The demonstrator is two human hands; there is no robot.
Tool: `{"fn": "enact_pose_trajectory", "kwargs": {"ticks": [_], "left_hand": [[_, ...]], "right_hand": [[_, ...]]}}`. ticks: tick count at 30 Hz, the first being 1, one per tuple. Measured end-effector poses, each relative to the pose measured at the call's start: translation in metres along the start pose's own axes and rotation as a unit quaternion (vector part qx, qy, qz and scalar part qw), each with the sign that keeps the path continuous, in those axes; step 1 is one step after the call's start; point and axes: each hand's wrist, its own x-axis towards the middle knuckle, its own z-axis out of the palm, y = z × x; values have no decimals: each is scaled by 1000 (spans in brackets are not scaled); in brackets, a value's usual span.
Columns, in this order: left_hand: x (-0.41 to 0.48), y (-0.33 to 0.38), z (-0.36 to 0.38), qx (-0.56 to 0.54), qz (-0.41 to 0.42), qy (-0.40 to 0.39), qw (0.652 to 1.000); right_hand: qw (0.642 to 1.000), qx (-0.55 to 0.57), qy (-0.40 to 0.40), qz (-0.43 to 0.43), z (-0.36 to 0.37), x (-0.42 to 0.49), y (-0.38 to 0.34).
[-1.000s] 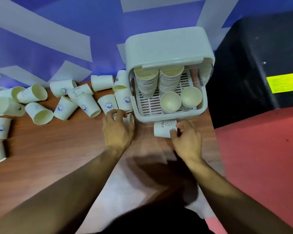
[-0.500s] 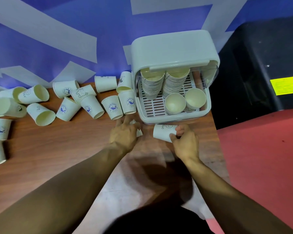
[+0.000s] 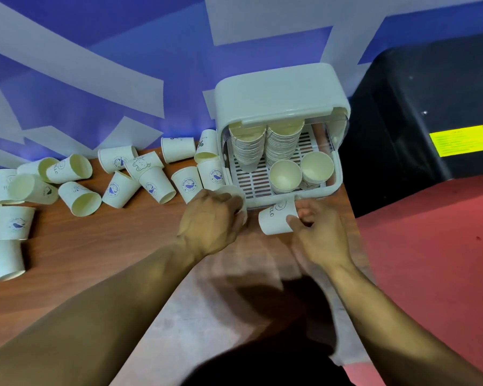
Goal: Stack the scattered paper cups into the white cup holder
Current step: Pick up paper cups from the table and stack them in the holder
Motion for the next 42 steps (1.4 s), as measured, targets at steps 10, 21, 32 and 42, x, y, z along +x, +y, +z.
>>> {"fn": "enact_pose_trajectory", "kwargs": {"ticks": [10,21,32,42], "left_hand": [[44,40,-15,-92,-5,141,986],[98,61,8,-25,5,82,996],[115,60,35,-38,5,11,999],[116,52,62,-73,-24,-61,995]], "right_hand": [[972,-80,135,-176,-63,33,-19],[943,-214,91,-237,-62,84,-1],[930,-269,7,-251,-36,98,21],[940,-258,-32,-222,-18,105,30]]}}
